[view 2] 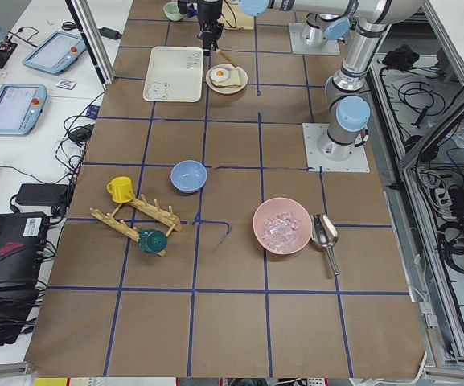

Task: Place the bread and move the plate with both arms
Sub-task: 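Lift the bread slice with the right gripper and carry it over the plate, then lower the bread onto the egg slice and open the right gripper, then raise the right gripper away from the plate while the left arm starts reaching, then move the left gripper to the plate rim nearest the robot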

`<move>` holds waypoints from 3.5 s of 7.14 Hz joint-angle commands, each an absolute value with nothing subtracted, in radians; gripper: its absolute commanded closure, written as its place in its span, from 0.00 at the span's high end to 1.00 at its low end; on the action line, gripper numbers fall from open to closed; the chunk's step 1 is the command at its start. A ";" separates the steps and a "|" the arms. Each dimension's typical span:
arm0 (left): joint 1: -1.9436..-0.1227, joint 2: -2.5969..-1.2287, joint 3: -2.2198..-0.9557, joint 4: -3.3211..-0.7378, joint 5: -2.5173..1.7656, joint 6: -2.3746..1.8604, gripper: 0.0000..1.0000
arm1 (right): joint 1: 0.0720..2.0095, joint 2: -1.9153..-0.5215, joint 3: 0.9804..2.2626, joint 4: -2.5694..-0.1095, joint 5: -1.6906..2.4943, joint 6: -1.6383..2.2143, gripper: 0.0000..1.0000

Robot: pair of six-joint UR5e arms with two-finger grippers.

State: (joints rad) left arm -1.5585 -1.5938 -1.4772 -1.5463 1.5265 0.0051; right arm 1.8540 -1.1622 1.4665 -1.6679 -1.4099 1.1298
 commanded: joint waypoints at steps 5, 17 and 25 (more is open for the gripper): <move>-1.559 -1.594 -1.476 -1.546 1.525 0.006 1.00 | 1.859 -1.091 1.476 -1.718 -1.411 1.126 0.00; -1.557 -1.592 -1.480 -1.548 1.528 0.008 1.00 | 1.691 -1.334 1.483 -1.740 -1.479 0.501 1.00; -1.702 -1.664 -1.949 -0.961 1.359 -0.265 1.00 | 1.588 -1.477 1.486 -1.560 -1.543 0.087 1.00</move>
State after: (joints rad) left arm -1.6402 -1.6380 -1.8739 -1.0896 1.3609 -0.1968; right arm 1.6142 -1.4506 1.4867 -1.5910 -1.5656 0.0927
